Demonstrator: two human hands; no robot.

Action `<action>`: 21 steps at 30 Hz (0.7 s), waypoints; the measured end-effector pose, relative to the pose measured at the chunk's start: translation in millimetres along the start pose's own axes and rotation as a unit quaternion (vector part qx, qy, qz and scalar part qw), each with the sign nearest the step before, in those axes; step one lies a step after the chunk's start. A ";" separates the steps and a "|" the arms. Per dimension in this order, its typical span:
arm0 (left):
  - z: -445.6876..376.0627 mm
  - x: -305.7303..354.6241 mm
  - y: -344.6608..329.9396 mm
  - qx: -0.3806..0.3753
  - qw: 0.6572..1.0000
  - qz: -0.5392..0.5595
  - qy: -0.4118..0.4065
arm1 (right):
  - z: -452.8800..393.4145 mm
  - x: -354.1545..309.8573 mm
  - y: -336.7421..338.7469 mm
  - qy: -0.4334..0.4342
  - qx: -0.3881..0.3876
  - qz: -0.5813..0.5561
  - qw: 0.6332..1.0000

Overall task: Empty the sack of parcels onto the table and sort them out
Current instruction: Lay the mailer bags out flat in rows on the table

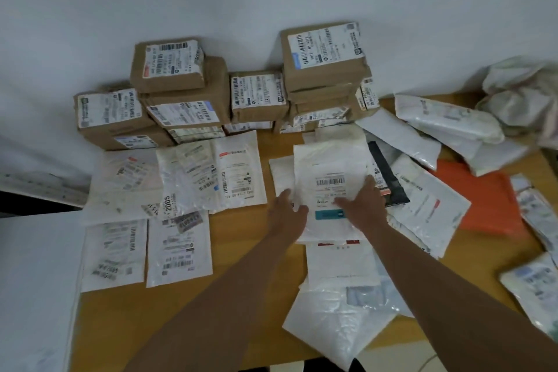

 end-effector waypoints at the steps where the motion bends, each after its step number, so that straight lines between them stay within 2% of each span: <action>1: -1.6 -0.5 0.8 0.035 0.998 0.028 0.036 | -0.8 1.3 1.5 0.001 -0.011 -0.053 0.999; 2: -3.7 0.1 -0.1 0.069 0.996 0.027 0.057 | -2.2 3.2 5.8 -0.004 -0.020 -0.093 0.995; 4: -5.2 5.0 -1.3 0.096 0.991 -0.068 0.060 | -6.0 9.3 17.6 -0.005 -0.013 -0.130 0.991; 7: -8.6 11.5 -9.2 0.099 0.960 -0.257 -0.049 | -17.4 22.3 41.8 0.007 0.054 -0.133 0.990; 9: -12.2 13.1 -22.1 0.049 0.932 -0.336 -0.127 | -26.3 31.5 59.1 -0.020 0.092 -0.155 0.984; 12: -13.8 8.0 -39.2 -0.015 0.907 -0.400 -0.129 | -33.4 50.2 74.2 -0.063 0.101 -0.136 0.984; 14: -12.0 5.4 -47.5 -0.027 0.900 -0.420 -0.112 | -32.9 64.5 78.6 -0.077 0.093 -0.110 0.987; 17: -6.1 3.2 -58.3 -0.038 0.898 -0.427 -0.101 | -29.5 76.6 79.4 -0.162 0.096 -0.094 0.978; 18: -3.9 1.4 -60.8 -0.034 0.898 -0.426 -0.106 | -27.7 80.1 75.6 -0.153 0.117 -0.057 0.980; 19: -0.6 0.8 -63.3 -0.020 0.898 -0.423 -0.119 | -23.6 81.0 71.9 -0.101 0.141 0.008 0.985; 21: 8.9 -0.7 -68.0 0.037 0.892 -0.412 -0.182 | -14.8 77.5 62.6 0.065 0.159 0.121 0.978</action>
Point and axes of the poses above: each hand's wrist, its own z-axis away from the middle knuckle, its own y-axis out of the back of the hand, x = y × z, the point moved 1 cm from there along -z, towards the middle knuckle, and after that the axes turned 6 degrees about -z, right-handed, at the moved point
